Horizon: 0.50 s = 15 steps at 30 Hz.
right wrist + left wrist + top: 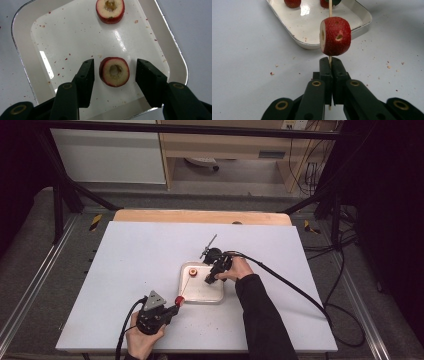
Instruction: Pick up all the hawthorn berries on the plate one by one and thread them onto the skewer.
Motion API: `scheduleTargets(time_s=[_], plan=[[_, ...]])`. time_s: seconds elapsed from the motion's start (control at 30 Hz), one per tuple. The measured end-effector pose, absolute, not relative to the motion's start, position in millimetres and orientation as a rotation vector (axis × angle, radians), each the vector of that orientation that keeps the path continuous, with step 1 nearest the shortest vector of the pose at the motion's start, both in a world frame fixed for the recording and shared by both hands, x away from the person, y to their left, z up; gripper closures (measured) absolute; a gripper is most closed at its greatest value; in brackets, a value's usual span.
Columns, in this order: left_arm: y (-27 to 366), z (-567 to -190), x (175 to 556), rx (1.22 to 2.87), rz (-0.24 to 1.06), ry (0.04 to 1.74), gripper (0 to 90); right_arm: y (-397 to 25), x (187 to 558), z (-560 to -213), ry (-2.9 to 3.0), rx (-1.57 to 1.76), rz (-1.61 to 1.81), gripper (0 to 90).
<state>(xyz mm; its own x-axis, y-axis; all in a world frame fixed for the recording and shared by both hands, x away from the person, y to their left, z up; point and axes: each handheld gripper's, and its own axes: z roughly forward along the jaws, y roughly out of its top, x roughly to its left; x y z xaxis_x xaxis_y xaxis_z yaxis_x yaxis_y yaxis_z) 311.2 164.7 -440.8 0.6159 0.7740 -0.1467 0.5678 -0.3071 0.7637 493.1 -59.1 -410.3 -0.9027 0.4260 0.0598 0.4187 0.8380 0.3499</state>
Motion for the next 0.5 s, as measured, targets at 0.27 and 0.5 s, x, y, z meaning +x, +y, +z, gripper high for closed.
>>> scheduleTargets(time_s=[0.27,0.5], plan=[[165.4,-440.5,310.9,2.006,0.314,1.057,88.4,-57.0,493.5,-414.0,3.000,0.679,0.546,57.2],[165.4,-440.7,310.9,2.009,0.314,1.055,88.4,-57.0,493.6,-413.3,2.990,0.685,0.549,60.6]])
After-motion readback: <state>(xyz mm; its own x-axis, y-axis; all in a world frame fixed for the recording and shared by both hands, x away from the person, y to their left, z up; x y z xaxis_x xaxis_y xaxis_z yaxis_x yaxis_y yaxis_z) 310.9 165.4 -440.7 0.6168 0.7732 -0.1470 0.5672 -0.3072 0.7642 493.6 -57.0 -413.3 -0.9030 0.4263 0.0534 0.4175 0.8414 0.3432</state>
